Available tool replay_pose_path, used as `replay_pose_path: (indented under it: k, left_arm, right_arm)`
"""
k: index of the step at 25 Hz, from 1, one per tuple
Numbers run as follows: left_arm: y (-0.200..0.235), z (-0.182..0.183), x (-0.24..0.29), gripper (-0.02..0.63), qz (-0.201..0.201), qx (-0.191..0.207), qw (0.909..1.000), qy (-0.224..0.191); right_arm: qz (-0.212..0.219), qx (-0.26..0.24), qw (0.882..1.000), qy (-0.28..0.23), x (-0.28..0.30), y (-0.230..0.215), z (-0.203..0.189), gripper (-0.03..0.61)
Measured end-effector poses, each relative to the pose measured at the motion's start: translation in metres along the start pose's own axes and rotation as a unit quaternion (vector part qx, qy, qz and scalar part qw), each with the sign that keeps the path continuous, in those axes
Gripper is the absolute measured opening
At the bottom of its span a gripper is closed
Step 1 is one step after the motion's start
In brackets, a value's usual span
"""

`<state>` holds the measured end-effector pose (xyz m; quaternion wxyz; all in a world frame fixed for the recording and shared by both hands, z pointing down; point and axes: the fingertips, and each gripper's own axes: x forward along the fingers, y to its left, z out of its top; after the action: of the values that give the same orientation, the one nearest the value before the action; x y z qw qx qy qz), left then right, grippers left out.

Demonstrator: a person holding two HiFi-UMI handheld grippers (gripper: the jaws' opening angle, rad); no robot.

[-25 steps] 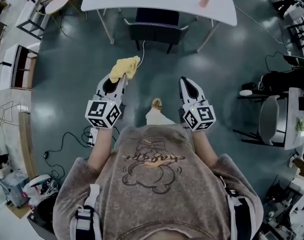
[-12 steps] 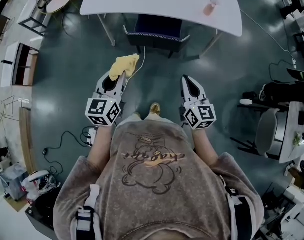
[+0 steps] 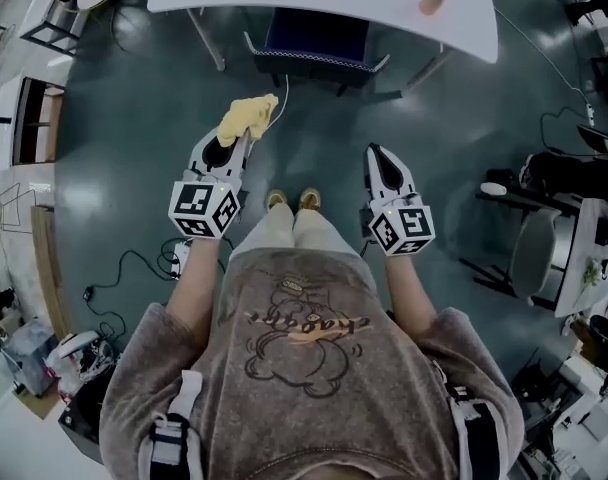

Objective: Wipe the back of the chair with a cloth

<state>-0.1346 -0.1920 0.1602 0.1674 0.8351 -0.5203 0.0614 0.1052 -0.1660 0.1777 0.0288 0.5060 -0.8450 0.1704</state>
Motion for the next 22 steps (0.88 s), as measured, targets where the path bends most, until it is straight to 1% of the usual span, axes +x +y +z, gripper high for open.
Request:
replay_pose_path:
  k: [5, 10, 13, 16, 17, 20, 22]
  left_arm:
    - [0.026, -0.019, 0.02, 0.078, -0.01, 0.002, 0.9999, 0.003]
    - [0.05, -0.041, 0.035, 0.077, -0.029, 0.012, 0.9994, -0.015]
    - [0.056, -0.061, 0.047, 0.078, -0.027, 0.016, 0.9993, -0.018]
    - [0.058, -0.085, 0.062, 0.078, -0.025, 0.039, 0.9986, -0.024]
    - [0.059, -0.094, 0.068, 0.078, -0.024, 0.041, 0.9984, -0.029]
    - [0.06, -0.123, 0.084, 0.078, -0.028, 0.025, 0.9983, -0.045]
    - [0.058, -0.143, 0.094, 0.078, -0.034, 0.023, 0.9977, -0.054]
  right_arm:
    - [0.001, -0.003, 1.0, 0.012, 0.022, 0.005, -0.027, 0.026]
    - [0.0, -0.019, 1.0, 0.003, 0.05, 0.007, -0.059, 0.026]
    - [0.0, -0.02, 1.0, -0.005, 0.061, -0.004, -0.08, 0.026]
    - [0.002, -0.02, 1.0, -0.012, 0.07, -0.019, -0.108, 0.026]
    - [0.002, -0.021, 1.0, -0.015, 0.074, -0.025, -0.118, 0.026]
    - [-0.005, -0.018, 0.999, -0.027, 0.081, -0.043, -0.149, 0.026]
    - [-0.002, -0.016, 0.999, -0.035, 0.086, -0.052, -0.171, 0.026]
